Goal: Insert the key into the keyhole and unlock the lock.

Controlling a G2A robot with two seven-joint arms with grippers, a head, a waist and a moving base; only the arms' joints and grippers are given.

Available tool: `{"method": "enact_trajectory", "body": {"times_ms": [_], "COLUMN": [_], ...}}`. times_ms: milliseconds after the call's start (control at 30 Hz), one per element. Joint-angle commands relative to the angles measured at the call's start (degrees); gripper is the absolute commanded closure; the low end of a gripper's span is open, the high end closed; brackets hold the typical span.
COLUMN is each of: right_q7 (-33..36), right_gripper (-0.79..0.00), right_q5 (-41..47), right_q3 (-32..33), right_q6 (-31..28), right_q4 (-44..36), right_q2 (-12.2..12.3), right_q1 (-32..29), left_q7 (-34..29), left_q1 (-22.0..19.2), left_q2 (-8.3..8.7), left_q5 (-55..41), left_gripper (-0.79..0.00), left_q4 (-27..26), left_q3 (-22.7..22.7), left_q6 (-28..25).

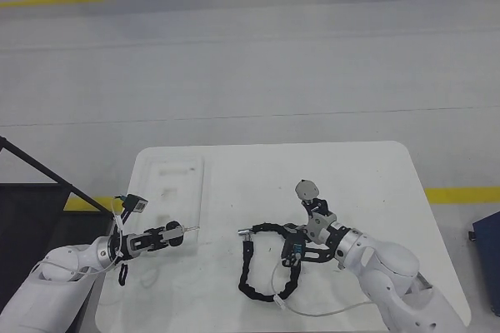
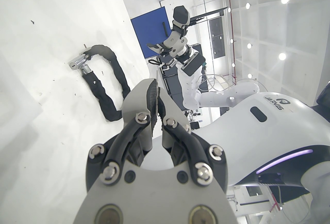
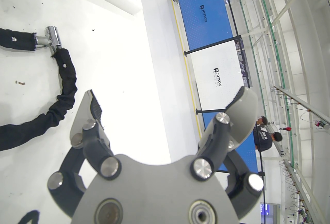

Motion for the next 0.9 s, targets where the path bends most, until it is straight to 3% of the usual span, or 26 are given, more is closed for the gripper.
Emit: {"method": "enact_trajectory", "body": {"times_ms": [0, 67, 167, 367, 600, 767, 867], "right_q7": [-0.7, -1.2, 0.7, 5.4, 16.3, 24.1, 25.2], "right_gripper": [-0.785, -0.785, -0.785, -0.785, -0.785, -0.785, -0.785], "right_q5": [2.6, 4.1, 8.0, 18.2, 41.8, 55.4, 60.3], "right_q3": [-0.6, -2.7, -5.4, -21.4, -37.3, -43.0, -42.8], "right_q6": [-5.7, -18.1, -29.6, -29.6, -29.6, -29.6, -29.6], "right_q4": [-0.2, 0.4, 1.8, 9.0, 22.4, 30.7, 33.7], "right_q2": [-0.1, -0.1, -0.7, -1.5, -2.7, -3.4, -3.1], "right_q1": [2.8, 7.7, 15.7, 31.0, 47.4, 51.1, 51.2], "left_q7": [0.0, 0.0, 0.0, 0.0, 0.0, 0.0, 0.0], "left_q1": [0.0, 0.0, 0.0, 0.0, 0.0, 0.0, 0.0], "left_q2": [0.00, 0.00, 0.00, 0.00, 0.00, 0.00, 0.00], "left_q5": [0.0, 0.0, 0.0, 0.0, 0.0, 0.0, 0.0], "left_gripper": [0.000, 0.000, 0.000, 0.000, 0.000, 0.000, 0.000], "left_q4": [0.0, 0.0, 0.0, 0.0, 0.0, 0.0, 0.0], "left_q3": [0.0, 0.0, 0.0, 0.0, 0.0, 0.0, 0.0], "left_q6": [0.0, 0.0, 0.0, 0.0, 0.0, 0.0, 0.0]}}
